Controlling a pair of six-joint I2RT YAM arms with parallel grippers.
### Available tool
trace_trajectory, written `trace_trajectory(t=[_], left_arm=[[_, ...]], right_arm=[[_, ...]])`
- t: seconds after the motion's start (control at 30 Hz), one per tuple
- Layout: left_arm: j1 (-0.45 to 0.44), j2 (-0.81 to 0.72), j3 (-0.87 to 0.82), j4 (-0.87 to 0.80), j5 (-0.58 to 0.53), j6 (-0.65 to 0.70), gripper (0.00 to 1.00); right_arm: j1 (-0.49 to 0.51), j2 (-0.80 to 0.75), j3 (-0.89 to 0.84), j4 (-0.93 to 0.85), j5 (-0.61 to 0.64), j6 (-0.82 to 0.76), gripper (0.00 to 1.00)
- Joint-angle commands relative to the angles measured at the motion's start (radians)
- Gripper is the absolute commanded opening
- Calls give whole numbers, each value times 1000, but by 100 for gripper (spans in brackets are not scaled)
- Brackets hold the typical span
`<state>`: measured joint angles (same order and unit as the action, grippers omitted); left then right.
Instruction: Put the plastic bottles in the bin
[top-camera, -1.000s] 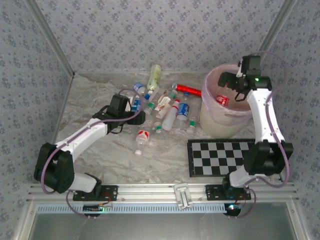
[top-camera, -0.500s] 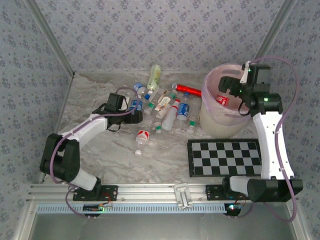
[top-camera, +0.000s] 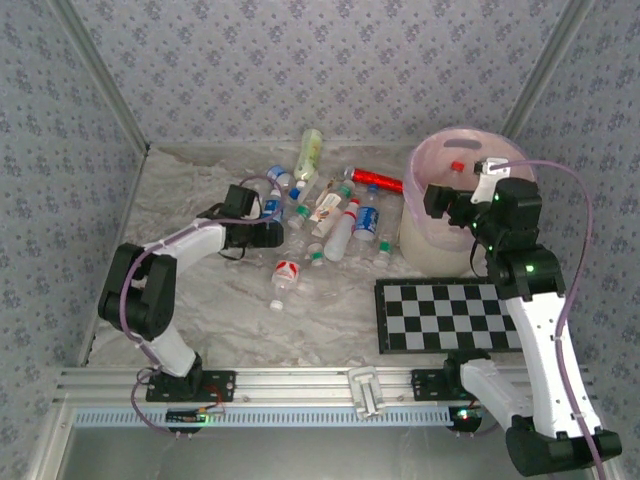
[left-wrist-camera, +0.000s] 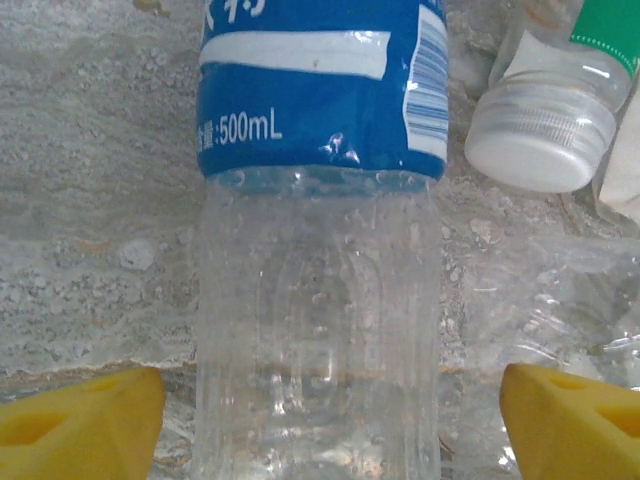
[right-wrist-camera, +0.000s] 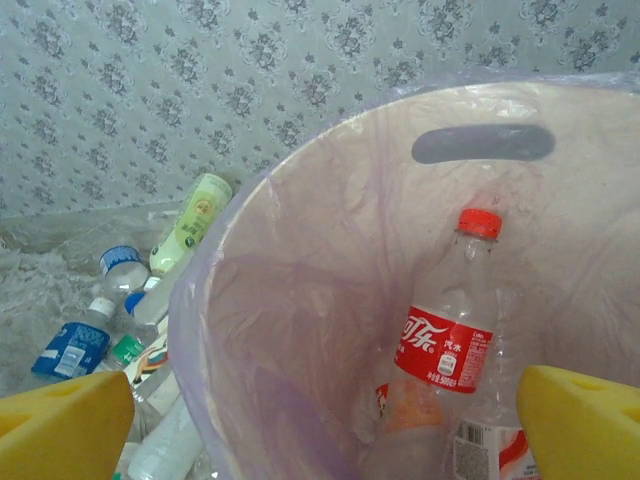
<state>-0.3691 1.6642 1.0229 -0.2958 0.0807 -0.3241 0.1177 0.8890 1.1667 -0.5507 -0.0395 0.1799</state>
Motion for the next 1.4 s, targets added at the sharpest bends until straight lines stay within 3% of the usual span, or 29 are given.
trace_trajectory(t=[0.0,0.37,0.53,0.77,0.9,1.07,1.2,1.37], left_arm=[[-11,28,35,-13,-41,-9,81],[-17,23,59,-20,-53,-26,53],[-38,-66,91,-76,-73,-16,48],[-94,-231,118,-139,-103,9,47],[-132,-330,67,-67,-48,2,46],[-201,-458,-37,151,92,-9,44],[-232,-516,-77,256,141,-15,44],[-278,-545,-109,339,152,-2,44]], right_arm=[[0,-8,-18,24,3,15,100],[3,-84,-26,27,-114,16,100],[9,-48,5,-19,-59,11,100],[72,-17,62,22,-87,59,98],[139,63,123,52,-151,138,95],[322,247,254,66,-160,149,96],[364,410,347,97,-295,195,97],[393,548,431,95,-289,214,98]])
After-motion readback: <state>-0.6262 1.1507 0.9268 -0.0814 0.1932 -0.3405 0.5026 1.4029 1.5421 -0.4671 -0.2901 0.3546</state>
